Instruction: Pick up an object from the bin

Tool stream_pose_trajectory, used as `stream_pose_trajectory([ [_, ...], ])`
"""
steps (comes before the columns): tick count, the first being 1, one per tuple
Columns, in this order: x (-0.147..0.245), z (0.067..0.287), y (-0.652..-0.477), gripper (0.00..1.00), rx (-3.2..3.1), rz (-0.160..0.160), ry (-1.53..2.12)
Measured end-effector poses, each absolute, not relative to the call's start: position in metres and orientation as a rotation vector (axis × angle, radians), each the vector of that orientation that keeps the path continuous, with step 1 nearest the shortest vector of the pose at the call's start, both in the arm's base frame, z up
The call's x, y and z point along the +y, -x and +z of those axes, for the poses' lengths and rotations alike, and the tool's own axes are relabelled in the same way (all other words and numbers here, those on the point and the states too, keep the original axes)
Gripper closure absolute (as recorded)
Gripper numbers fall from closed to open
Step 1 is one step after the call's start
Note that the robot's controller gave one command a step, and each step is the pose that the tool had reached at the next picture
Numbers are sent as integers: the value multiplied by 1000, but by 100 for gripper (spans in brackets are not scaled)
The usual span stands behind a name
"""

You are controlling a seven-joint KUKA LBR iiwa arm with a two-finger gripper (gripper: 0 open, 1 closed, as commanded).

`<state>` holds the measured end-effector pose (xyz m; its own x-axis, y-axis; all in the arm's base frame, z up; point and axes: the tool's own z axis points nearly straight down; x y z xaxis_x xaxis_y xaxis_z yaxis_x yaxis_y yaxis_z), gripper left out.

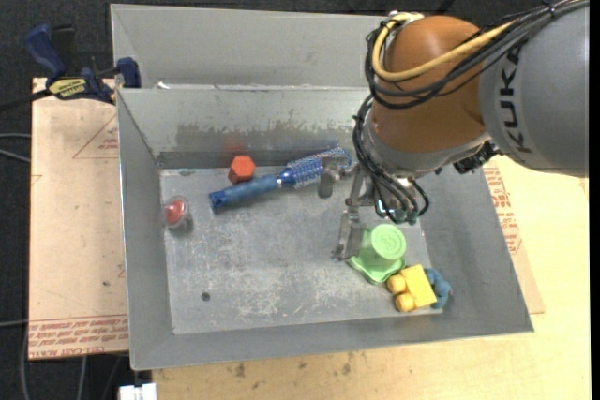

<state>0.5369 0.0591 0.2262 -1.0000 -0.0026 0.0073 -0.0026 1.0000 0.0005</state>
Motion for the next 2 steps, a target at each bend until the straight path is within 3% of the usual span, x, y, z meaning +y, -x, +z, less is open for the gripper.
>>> stream_pose_trajectory([
  [1,81,177,-658,0,-3145,-2,-67],
  [2,100,66,-651,0,-3136,-3,21],
])
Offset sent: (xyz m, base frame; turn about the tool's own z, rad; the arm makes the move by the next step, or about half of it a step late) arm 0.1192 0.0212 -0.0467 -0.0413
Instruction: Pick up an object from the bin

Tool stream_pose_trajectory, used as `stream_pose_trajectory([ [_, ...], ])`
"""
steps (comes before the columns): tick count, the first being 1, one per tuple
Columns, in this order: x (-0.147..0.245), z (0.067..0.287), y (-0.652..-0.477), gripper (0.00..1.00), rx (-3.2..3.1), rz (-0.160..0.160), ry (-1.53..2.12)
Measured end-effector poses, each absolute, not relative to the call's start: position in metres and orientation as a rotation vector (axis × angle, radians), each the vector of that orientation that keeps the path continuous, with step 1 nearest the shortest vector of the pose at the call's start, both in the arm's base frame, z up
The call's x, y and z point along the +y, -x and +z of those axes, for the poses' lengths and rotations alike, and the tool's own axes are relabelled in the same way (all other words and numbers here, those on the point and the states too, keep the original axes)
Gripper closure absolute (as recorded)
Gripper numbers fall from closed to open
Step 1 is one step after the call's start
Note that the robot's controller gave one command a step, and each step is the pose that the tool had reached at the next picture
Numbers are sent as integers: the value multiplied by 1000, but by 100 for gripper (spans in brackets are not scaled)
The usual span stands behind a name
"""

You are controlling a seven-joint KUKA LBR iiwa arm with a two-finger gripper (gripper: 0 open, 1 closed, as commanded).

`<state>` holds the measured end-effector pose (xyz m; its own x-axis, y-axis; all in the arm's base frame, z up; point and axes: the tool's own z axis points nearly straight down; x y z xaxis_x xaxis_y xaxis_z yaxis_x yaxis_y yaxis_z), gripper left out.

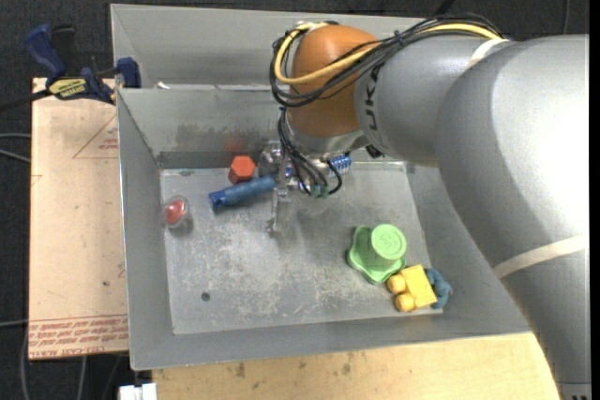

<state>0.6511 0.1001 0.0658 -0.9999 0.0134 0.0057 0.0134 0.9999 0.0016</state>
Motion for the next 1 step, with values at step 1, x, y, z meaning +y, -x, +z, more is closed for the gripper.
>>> stream_pose_trajectory([
  [1,100,72,-654,100,-3144,-4,24],
])
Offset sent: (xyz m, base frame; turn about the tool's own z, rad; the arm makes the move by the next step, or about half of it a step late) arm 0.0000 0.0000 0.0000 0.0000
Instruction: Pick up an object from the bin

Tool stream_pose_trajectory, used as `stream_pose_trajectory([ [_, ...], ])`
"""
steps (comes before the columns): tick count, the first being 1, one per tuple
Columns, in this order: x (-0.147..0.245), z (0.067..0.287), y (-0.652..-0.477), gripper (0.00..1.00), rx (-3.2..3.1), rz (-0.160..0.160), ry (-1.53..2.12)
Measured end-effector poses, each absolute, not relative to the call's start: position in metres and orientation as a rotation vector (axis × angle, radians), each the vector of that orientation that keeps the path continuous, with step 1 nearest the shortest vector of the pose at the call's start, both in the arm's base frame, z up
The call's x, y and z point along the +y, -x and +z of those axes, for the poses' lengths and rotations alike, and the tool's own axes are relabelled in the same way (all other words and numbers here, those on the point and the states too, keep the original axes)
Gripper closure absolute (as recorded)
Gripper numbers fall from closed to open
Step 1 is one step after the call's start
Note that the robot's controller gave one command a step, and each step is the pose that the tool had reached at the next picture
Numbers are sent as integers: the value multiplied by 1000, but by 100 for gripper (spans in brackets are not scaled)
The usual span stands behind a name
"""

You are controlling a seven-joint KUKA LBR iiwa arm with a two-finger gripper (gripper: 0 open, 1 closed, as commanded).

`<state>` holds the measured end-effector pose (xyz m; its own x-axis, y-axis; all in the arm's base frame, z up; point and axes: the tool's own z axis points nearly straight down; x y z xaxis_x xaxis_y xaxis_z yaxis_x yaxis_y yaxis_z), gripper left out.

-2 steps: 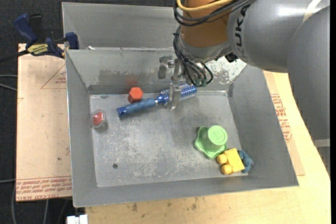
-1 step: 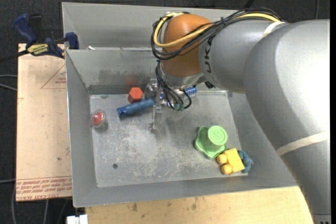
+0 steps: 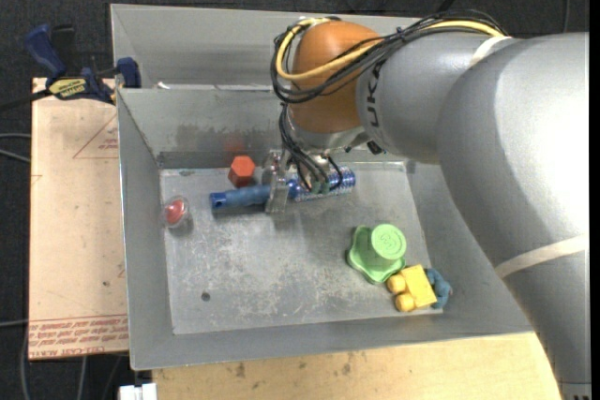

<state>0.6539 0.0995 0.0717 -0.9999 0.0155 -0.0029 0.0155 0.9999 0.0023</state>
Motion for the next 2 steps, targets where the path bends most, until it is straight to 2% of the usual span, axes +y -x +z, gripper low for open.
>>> stream_pose_trajectory([
  [1,69,195,-652,100,3132,3,-44],
  [2,94,323,-643,100,3131,4,-12],
])
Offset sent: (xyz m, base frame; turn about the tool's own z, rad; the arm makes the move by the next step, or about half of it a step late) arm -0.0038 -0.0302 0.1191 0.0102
